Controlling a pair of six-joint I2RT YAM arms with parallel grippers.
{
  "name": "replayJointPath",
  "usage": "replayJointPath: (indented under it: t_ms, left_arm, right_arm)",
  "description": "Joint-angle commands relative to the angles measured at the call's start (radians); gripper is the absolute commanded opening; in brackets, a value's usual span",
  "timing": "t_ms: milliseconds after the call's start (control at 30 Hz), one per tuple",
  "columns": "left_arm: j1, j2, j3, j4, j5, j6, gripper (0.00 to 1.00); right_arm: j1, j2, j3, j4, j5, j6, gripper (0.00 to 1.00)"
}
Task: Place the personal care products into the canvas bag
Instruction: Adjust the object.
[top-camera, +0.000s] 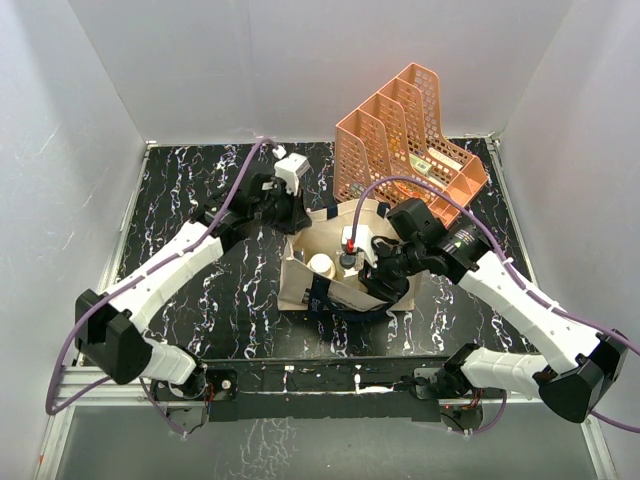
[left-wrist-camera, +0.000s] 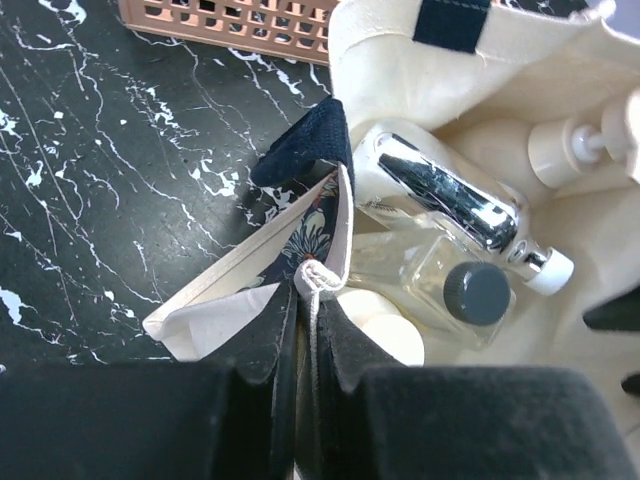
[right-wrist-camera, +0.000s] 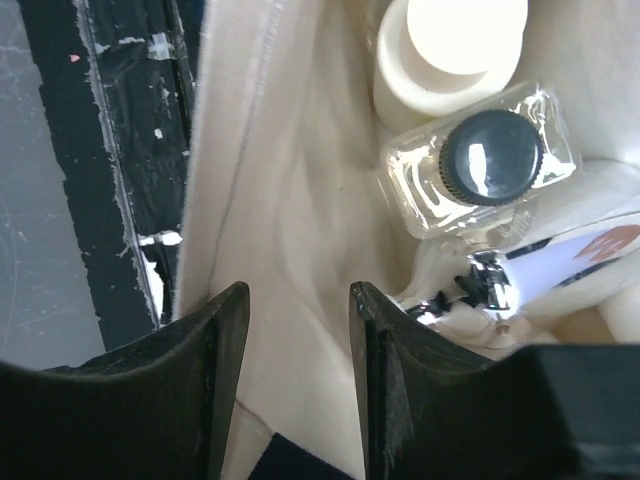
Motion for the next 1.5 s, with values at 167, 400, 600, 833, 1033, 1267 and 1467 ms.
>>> replayJointPath:
  t_ms: [167,400,600,833,1033,1267,1467]
  left_arm:
    - [0.0,-0.161,-0.155,0.078,0.151,0.147,0.0]
    - [0.0,-0.184,-0.203,0.122,0.22,0.215,0.0]
    - [0.001,-0.206,-0.239,0.16,0.234,0.25,0.0]
    - [0.001,-0.21,-0.252,0.192,0.213,0.235,0.0]
    - [0.001,-0.199,-0.239,0.215,0.178,0.218,0.0]
    - [0.001,-0.181,-0.232,0.246,0.144,0.205,0.0]
    - [0.001,-0.175,-0.235,0.264,0.125,0.163,0.0]
  right_arm:
    - [0.0,-0.045,0.011,0.144,0.157,0.065,0.58]
    - [-0.016,0.005,0.113,0.242,0.266,0.058,0.64]
    - [-0.093,0.098,0.195,0.275,0.279,0.057,0.65]
    - [-0.223,0.207,0.244,0.222,0.194,-0.065,0.66]
    - [-0.272,0.315,0.329,0.076,0.134,-0.113,0.71]
    - [-0.259,0.405,0.434,-0.033,0.135,-0.014,0.83]
    - [-0.175,0.374,0.39,0.0,0.23,0.185,0.83]
